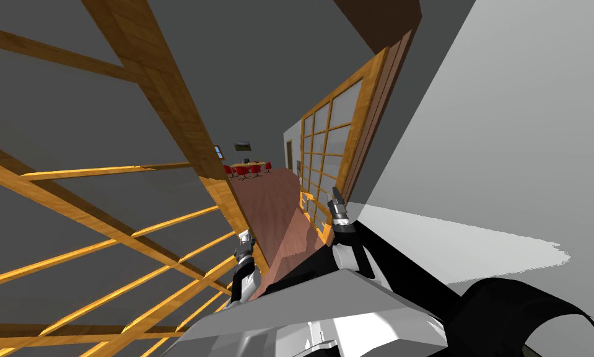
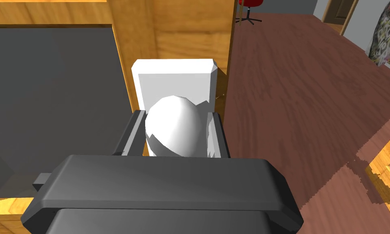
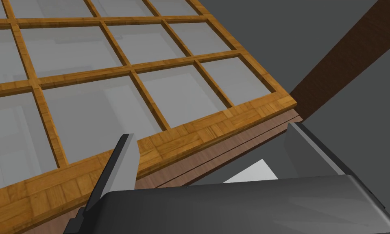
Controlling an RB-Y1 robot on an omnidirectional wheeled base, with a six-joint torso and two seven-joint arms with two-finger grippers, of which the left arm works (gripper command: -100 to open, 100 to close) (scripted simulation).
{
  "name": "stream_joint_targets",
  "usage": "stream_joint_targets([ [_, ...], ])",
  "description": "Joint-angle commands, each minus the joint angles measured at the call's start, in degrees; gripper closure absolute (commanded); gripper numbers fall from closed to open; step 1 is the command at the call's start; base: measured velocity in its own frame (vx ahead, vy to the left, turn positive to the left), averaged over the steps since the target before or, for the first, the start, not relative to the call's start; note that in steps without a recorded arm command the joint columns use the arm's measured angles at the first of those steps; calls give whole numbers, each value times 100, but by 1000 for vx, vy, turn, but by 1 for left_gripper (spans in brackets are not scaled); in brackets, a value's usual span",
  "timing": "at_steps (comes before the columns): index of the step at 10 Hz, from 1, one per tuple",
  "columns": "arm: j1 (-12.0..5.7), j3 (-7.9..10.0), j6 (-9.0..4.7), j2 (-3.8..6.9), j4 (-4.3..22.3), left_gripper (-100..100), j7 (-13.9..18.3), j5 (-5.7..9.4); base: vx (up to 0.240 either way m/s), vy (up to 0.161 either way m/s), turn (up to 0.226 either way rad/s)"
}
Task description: Push the door open
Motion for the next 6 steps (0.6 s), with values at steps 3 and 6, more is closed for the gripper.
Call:
stream_joint_targets([
  [3, 3, 7, -19, 7, -6, 100, -1, 2, -4, -1, 0],
  [6, 66, 127, -1, 90, -69, 100, -38, 25, 149, 11, 29],
])
